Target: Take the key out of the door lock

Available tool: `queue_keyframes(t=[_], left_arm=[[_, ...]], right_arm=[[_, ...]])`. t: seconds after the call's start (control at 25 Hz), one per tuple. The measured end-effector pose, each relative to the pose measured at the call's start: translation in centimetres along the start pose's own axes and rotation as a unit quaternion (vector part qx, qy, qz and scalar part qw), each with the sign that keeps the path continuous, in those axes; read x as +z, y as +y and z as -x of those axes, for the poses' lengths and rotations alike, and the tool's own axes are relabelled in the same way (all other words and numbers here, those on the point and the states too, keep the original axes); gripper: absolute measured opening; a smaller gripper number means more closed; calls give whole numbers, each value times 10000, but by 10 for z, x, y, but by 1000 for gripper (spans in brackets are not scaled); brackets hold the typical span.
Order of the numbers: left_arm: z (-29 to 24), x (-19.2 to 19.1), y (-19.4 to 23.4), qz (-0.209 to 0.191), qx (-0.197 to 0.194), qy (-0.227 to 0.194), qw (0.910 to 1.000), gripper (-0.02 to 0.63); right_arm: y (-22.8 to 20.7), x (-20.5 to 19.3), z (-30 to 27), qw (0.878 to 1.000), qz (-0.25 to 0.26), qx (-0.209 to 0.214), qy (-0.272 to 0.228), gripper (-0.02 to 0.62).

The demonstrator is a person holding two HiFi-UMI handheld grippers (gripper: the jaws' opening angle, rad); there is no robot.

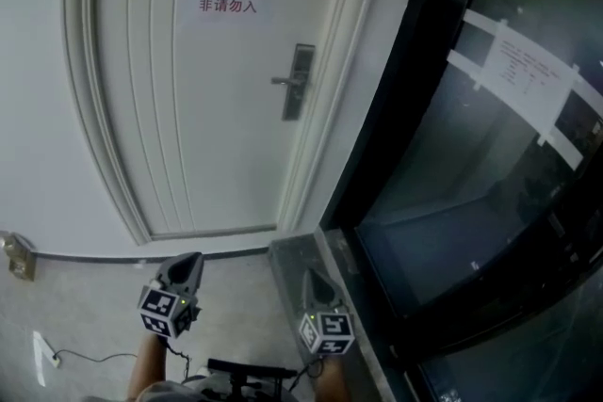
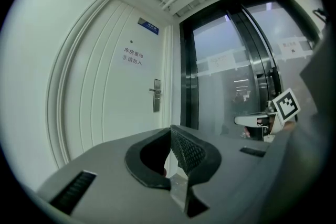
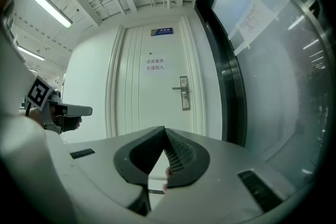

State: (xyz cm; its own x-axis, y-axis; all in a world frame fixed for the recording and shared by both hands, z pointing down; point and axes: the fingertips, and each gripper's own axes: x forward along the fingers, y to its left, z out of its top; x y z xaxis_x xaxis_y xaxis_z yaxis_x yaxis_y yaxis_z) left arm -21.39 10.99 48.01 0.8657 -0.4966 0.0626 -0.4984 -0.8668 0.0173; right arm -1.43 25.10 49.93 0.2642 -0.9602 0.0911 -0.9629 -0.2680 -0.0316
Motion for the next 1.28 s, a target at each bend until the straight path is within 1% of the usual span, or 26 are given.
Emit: queue_keyframes(t=[0.24, 0.44, 0.6, 0.72, 0.88, 1.08, 1.28], left_arm=[[-9, -1, -25, -6, 98, -6, 10000, 8], [-17, -4, -41, 4, 177, -6, 9998, 8], [-27, -6, -45, 36, 220, 37, 9997, 8], [-41, -6, -44, 48, 193, 58, 9998, 8], [-67, -10, -42, 60, 99, 104, 9999, 8], [-115, -6, -33, 61, -51, 97, 9999, 8], [-169, 8, -13, -19, -134, 24, 9999, 8]], right_arm=[[-23, -5, 6, 9999, 10, 134, -52, 12], [-42, -11, 9, 9998, 14, 174, 75, 12], [-54, -6, 3, 9997, -16, 215, -82, 12], [-62, -5, -5, 9998, 10, 187, -50, 12], [-72, -8, -24, 9999, -23, 144, -10, 12], [-93, -5, -57, 10000, -19, 33, -32, 12], [-105, 22, -102, 9998, -151, -10, -88, 12]])
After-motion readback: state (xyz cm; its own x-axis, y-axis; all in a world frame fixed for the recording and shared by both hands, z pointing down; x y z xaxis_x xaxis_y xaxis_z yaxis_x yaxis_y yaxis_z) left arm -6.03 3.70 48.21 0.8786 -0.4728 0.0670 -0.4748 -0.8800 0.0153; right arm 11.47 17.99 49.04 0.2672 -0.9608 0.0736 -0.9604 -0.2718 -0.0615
